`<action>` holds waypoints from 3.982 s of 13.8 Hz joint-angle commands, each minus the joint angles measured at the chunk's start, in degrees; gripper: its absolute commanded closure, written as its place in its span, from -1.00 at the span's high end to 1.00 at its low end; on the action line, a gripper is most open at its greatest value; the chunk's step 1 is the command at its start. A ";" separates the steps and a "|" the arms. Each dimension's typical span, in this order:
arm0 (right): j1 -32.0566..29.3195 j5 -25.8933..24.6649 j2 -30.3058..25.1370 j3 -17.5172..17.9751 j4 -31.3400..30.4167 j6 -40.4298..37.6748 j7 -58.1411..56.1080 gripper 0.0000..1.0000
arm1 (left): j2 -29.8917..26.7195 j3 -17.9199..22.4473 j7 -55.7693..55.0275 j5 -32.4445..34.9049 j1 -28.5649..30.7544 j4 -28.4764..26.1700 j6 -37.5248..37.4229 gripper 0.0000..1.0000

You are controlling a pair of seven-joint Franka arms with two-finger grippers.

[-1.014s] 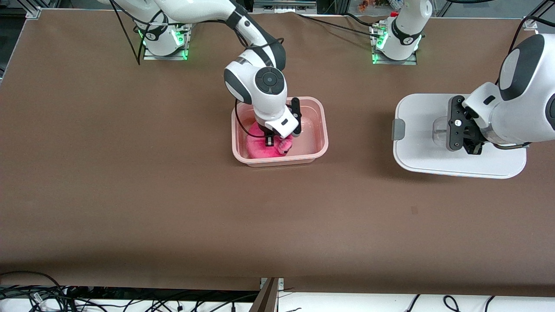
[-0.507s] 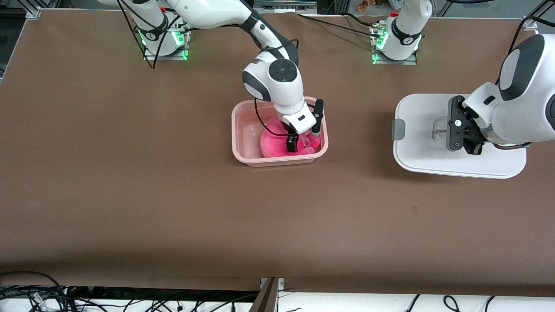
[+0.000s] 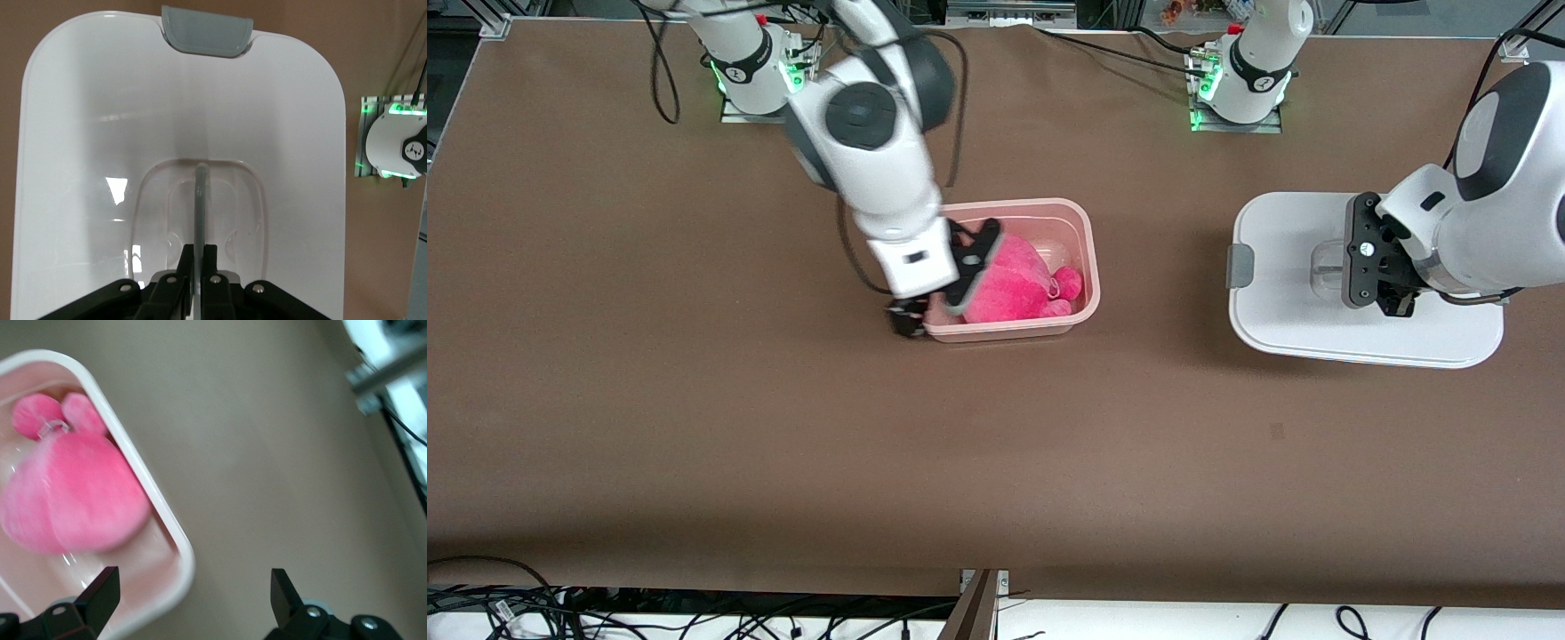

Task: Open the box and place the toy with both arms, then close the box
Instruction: 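Carry the lid with the left gripper back over the box while the right gripper withdraws, then press the lid down onto the box with the left gripper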

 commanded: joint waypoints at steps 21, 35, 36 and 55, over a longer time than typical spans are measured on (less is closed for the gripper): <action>-13.25 4.96 -23.62 -18.28 -11.98 -26.88 22.98 1.00 | 19.34 -2.88 -48.16 -10.66 -36.27 1.52 32.59 -1.00; -20.02 4.52 -26.18 -11.60 -16.31 -23.18 22.63 1.00 | 18.37 -2.80 -49.39 -10.40 -33.28 -0.59 28.10 -1.00; -19.93 4.52 -26.26 -11.60 -16.31 -23.27 22.63 1.00 | 18.29 -2.80 -49.48 -10.40 -33.54 -0.42 28.11 -1.00; -19.93 4.34 -26.26 -10.89 -16.22 -23.27 22.72 1.00 | 19.17 -2.53 -50.09 -7.67 -35.92 -0.15 33.38 -1.00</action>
